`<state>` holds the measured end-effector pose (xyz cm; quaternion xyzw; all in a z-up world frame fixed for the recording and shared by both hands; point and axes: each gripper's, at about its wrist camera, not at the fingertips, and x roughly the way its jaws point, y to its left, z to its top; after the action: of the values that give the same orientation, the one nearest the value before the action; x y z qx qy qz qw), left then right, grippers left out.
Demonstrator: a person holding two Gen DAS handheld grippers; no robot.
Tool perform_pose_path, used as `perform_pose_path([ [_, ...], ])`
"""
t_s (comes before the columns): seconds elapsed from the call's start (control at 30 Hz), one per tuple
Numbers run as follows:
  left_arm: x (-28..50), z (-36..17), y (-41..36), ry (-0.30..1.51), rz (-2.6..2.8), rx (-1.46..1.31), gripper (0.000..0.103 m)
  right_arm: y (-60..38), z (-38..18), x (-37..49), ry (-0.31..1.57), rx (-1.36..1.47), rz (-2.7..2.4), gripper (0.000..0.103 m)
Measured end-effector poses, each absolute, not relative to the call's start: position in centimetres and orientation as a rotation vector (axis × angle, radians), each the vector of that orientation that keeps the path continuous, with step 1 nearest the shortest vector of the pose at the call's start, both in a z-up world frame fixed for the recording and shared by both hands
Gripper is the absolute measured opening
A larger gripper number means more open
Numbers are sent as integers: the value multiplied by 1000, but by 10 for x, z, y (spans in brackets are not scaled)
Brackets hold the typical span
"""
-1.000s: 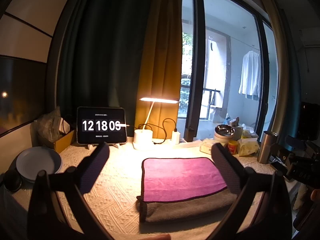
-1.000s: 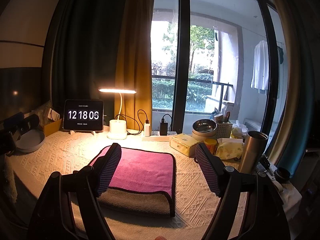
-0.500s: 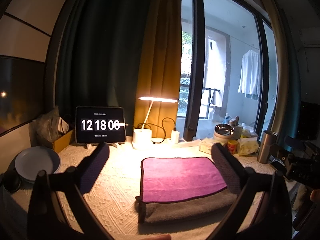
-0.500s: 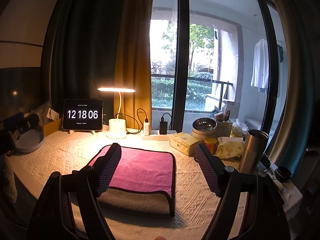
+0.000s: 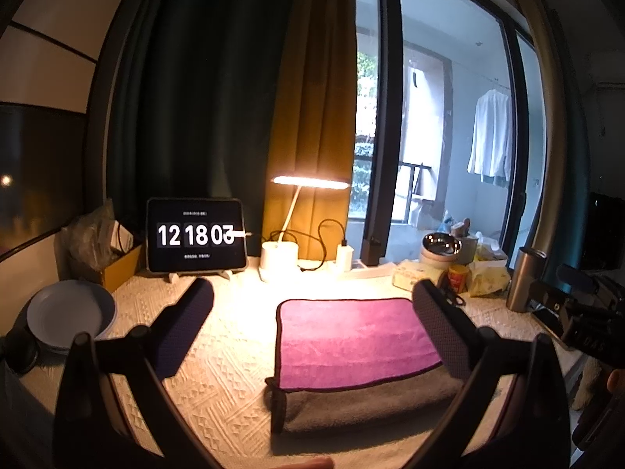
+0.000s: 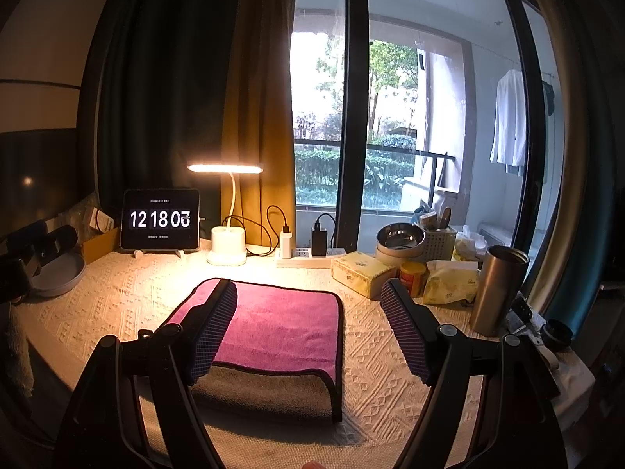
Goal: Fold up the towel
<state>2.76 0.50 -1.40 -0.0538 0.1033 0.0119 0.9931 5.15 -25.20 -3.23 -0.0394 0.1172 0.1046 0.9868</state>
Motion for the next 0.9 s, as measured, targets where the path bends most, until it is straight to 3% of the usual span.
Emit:
perform_pose_path([
  [0.6,97,-77,3,516,12,-102,102,-256,-79,107,438,-60,230,80],
  [0.9,128,-117,1,701,-14,-114,102,-256,-122,146,638,-45,257,79],
])
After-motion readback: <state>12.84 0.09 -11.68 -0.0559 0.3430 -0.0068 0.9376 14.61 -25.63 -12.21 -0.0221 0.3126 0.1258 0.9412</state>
